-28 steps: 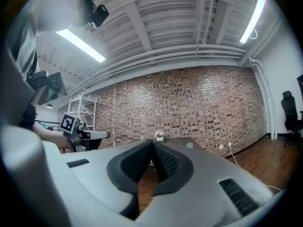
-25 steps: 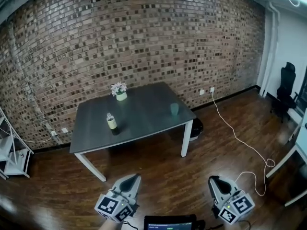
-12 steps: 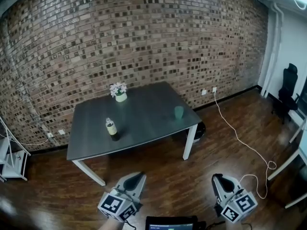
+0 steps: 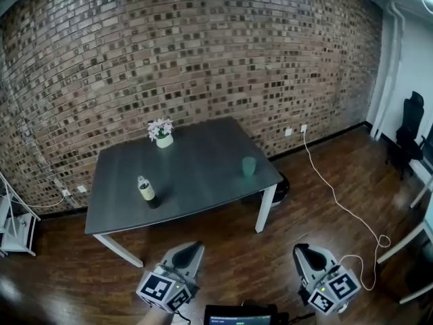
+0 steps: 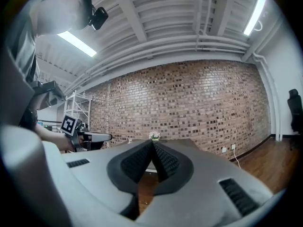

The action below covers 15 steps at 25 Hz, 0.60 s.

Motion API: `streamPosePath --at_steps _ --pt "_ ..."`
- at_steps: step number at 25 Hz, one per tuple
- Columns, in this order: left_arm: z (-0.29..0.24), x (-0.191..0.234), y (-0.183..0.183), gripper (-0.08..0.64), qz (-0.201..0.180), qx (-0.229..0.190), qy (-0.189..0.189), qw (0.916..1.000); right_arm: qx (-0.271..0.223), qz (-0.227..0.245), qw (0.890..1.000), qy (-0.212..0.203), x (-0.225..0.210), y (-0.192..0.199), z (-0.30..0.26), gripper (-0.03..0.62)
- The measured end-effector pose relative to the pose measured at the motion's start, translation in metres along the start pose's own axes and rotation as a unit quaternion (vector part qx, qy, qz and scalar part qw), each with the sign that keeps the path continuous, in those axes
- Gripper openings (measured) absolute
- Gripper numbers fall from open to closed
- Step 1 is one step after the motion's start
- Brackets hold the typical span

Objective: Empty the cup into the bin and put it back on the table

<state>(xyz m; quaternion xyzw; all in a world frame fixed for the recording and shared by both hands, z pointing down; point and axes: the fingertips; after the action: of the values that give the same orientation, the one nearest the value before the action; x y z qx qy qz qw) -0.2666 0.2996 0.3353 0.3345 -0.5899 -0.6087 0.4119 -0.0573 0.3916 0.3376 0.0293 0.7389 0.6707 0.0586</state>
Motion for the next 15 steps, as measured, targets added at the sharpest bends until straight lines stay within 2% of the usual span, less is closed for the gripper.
streamPosePath --at_steps 10,15 --pt "-0.077 0.032 0.0 0.011 -0.012 -0.004 -0.025 0.9996 -0.007 0.003 0.999 -0.041 -0.063 -0.011 -0.067 0.003" --pt "-0.104 0.053 0.007 0.011 -0.01 0.002 -0.054 0.9985 -0.009 0.001 0.998 -0.061 -0.089 -0.01 -0.098 0.003"
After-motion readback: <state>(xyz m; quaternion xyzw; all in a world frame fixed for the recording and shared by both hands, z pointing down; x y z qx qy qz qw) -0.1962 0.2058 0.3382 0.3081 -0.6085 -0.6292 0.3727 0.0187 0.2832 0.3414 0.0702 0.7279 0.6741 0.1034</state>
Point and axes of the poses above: the fingertips, and each gripper's own axes: z backward along the fingers, x to its left, y out of its underside, and after that the axes turned 12 degrees about y, right-handed
